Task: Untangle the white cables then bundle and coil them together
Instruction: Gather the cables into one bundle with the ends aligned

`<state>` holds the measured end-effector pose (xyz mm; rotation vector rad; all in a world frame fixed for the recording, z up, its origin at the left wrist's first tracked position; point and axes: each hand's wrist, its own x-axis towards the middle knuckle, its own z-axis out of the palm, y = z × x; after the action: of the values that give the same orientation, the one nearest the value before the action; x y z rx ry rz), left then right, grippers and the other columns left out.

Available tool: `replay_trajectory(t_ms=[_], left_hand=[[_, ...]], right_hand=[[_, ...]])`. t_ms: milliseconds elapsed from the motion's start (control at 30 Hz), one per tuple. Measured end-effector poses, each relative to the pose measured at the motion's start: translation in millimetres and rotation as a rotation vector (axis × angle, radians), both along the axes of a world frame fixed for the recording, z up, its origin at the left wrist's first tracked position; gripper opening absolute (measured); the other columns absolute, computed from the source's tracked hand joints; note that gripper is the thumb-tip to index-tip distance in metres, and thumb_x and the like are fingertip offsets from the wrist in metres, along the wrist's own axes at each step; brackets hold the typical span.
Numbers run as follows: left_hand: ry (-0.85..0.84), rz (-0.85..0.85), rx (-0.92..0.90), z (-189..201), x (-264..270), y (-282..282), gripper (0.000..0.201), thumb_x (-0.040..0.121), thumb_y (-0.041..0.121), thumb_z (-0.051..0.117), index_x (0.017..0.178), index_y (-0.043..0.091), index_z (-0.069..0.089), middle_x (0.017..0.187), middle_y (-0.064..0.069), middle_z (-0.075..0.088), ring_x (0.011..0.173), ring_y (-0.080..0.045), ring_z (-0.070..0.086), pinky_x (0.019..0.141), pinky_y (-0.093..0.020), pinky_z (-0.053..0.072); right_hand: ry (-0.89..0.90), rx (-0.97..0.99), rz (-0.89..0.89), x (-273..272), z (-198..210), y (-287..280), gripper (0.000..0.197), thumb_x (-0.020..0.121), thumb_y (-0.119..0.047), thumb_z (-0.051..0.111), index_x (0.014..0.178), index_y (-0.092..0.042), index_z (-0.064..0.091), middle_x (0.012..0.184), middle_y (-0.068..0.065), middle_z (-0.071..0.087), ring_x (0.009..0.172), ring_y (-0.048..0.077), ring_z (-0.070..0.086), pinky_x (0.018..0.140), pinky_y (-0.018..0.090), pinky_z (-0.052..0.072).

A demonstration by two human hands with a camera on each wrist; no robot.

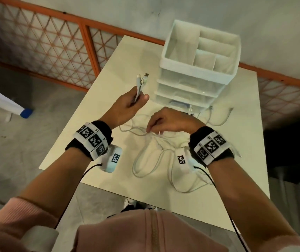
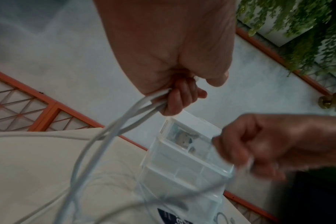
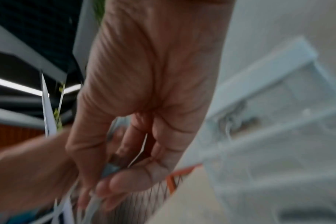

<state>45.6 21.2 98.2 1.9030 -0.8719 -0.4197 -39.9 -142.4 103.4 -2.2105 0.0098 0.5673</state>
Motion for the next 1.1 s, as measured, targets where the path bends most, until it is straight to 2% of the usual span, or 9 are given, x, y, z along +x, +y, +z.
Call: replay_trajectory(t_ms=[200, 433, 500, 633, 733, 833, 933, 1000, 1100], left_hand=[[0.184, -0.111, -0.047, 17.5, -14.4, -29.1, 0.044, 0.094, 0.058, 0.027, 0.08, 0.023, 0.049, 0.058, 0.012, 0.039, 0.048, -0.002, 0.036, 0.055, -0.02, 0.034], [0.203, -0.206, -0.065, 31.5, -24.8, -48.8, 0.031, 0.1, 0.036, 0.037, 0.075, 0.019, 0.039, 0.067, 0.007, 0.033, 0.051, -0.001, 0.032, 0.055, -0.019, 0.032], [0.259, -0.166, -0.11, 36.2, -26.0, -50.7, 0.033, 0.101, 0.035, 0.031, 0.074, 0.019, 0.04, 0.066, 0.007, 0.035, 0.05, 0.0, 0.033, 0.056, -0.019, 0.031], [0.178, -0.121, -0.215, 46.7, -26.8, -50.2, 0.036, 0.103, 0.033, 0.021, 0.083, 0.011, 0.04, 0.068, -0.004, 0.036, 0.057, -0.005, 0.037, 0.063, -0.019, 0.037], [0.135, -0.032, -0.289, 51.1, -21.9, -48.0, 0.036, 0.103, 0.033, 0.018, 0.082, 0.013, 0.04, 0.075, 0.0, 0.041, 0.066, -0.005, 0.05, 0.069, -0.024, 0.044], [0.223, 0.021, -0.411, 52.9, -15.9, -42.1, 0.037, 0.103, 0.032, 0.02, 0.077, 0.014, 0.04, 0.069, 0.003, 0.046, 0.053, -0.008, 0.056, 0.061, -0.029, 0.053], [0.207, 0.114, -0.486, 54.3, -8.0, -34.9, 0.042, 0.103, 0.034, 0.02, 0.067, 0.018, 0.033, 0.05, 0.009, 0.034, 0.04, -0.005, 0.028, 0.039, -0.022, 0.037], [0.165, 0.192, -0.518, 51.9, 1.5, -31.3, 0.043, 0.103, 0.035, 0.023, 0.063, 0.021, 0.03, 0.047, 0.011, 0.029, 0.04, -0.003, 0.021, 0.037, -0.017, 0.024], [0.001, 0.241, -0.421, 46.5, 10.0, -28.4, 0.042, 0.1, 0.04, 0.035, 0.063, 0.022, 0.03, 0.054, 0.007, 0.026, 0.043, -0.006, 0.023, 0.043, -0.022, 0.023]], right_hand=[[-0.306, 0.225, -0.288, -13.7, 83.1, -30.2, 0.021, 0.085, -0.007, 0.068, 0.099, 0.007, 0.062, 0.084, 0.017, 0.067, 0.071, 0.016, 0.065, 0.069, 0.019, 0.055], [-0.58, 0.263, -0.57, -14.1, 82.0, -30.5, 0.023, 0.084, -0.016, 0.07, 0.094, -0.004, 0.053, 0.078, 0.013, 0.065, 0.062, 0.014, 0.064, 0.063, 0.024, 0.056], [-0.52, 0.25, -0.598, -15.1, 69.7, -28.3, 0.031, 0.086, -0.026, 0.067, 0.096, -0.009, 0.044, 0.084, 0.011, 0.063, 0.071, 0.016, 0.064, 0.071, 0.035, 0.056], [-0.137, 0.129, -0.269, -16.8, 25.0, -15.4, 0.044, 0.085, -0.038, 0.066, 0.109, -0.012, 0.042, 0.098, 0.008, 0.067, 0.095, 0.022, 0.066, 0.09, 0.04, 0.052], [-0.051, 0.17, -0.162, -24.3, -1.9, -7.8, 0.021, 0.092, -0.032, 0.059, 0.085, -0.013, 0.053, 0.073, 0.004, 0.066, 0.074, 0.012, 0.062, 0.08, 0.025, 0.046], [-0.026, 0.234, -0.237, -41.2, -16.8, -26.1, 0.035, 0.096, -0.034, 0.051, 0.068, -0.014, 0.048, 0.06, -0.004, 0.049, 0.063, 0.011, 0.055, 0.074, 0.023, 0.044], [0.021, 0.182, -0.293, -62.6, -31.2, -58.3, 0.036, 0.095, -0.036, 0.054, 0.065, -0.016, 0.054, 0.059, -0.003, 0.055, 0.061, 0.01, 0.055, 0.071, 0.017, 0.043], [0.101, 0.055, -0.333, -75.6, -41.8, -79.6, 0.033, 0.092, -0.035, 0.057, 0.067, -0.013, 0.059, 0.062, 0.0, 0.061, 0.06, 0.008, 0.058, 0.067, 0.012, 0.043], [0.117, -0.029, -0.376, -90.8, -46.0, -101.3, 0.029, 0.093, -0.032, 0.056, 0.073, -0.013, 0.063, 0.071, 0.002, 0.058, 0.066, 0.014, 0.055, 0.069, 0.02, 0.043]])
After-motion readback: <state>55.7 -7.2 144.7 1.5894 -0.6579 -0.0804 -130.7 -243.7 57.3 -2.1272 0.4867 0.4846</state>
